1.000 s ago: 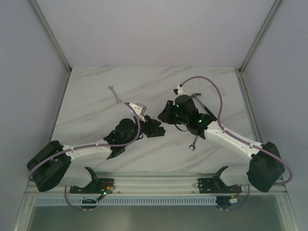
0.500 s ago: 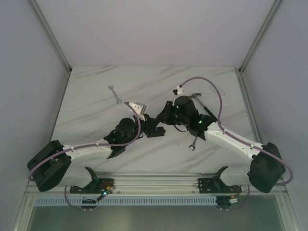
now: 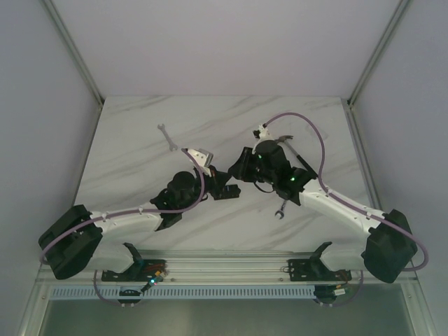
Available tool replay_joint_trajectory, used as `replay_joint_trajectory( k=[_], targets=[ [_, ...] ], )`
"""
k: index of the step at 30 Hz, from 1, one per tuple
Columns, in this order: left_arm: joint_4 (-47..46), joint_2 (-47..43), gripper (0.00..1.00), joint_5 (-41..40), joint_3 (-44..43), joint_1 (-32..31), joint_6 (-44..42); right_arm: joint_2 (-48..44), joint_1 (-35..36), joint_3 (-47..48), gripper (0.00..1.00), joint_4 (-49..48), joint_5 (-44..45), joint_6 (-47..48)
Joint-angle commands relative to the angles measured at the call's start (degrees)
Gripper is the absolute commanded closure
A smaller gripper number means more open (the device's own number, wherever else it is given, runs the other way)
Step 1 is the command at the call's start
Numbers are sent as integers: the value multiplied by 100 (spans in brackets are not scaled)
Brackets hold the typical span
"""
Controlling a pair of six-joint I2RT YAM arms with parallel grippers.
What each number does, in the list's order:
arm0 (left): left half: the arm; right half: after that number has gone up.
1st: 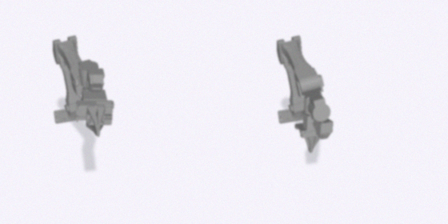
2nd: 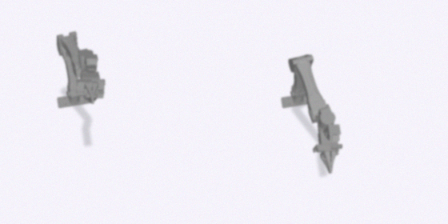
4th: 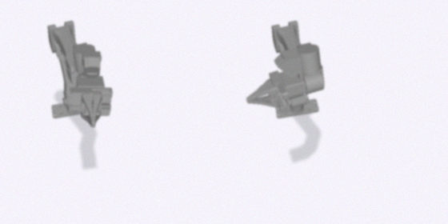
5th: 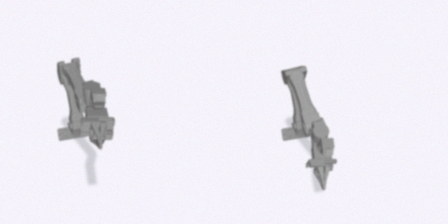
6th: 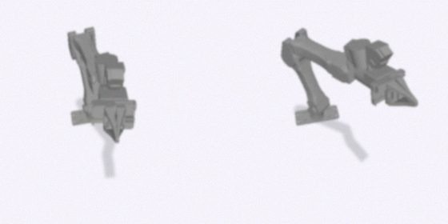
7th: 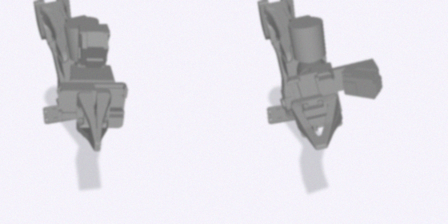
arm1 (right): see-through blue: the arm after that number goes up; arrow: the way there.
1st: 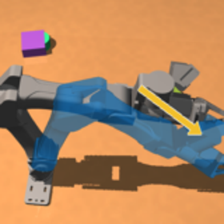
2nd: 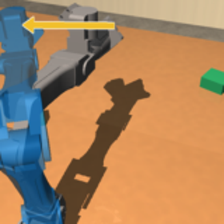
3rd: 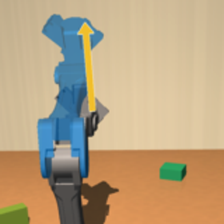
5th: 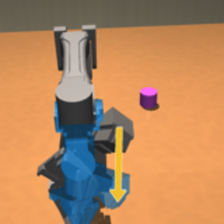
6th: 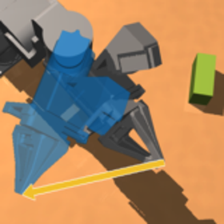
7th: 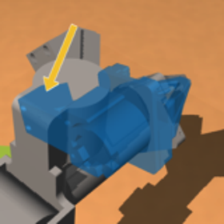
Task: Snap on the fuse box
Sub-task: Pick up the fuse from the center of the board.
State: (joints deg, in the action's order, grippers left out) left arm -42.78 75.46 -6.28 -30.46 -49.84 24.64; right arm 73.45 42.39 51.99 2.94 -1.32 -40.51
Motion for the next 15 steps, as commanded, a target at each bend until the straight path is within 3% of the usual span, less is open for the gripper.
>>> replay_joint_trajectory(
  k=[1, 8, 15],
  targets=[
    [-224, -217, 100, 293, -26, -28, -185, -124, 41, -117, 67, -285, -77, -105],
    [-148, -419, 100, 362, 94, 24, -351, -334, 24, -95, 50, -312, -32, 358],
    [241, -734, 100, 1569, 92, 503, -595, -776, -422, 37, 40, -244, -1016, 1782]
  ],
)
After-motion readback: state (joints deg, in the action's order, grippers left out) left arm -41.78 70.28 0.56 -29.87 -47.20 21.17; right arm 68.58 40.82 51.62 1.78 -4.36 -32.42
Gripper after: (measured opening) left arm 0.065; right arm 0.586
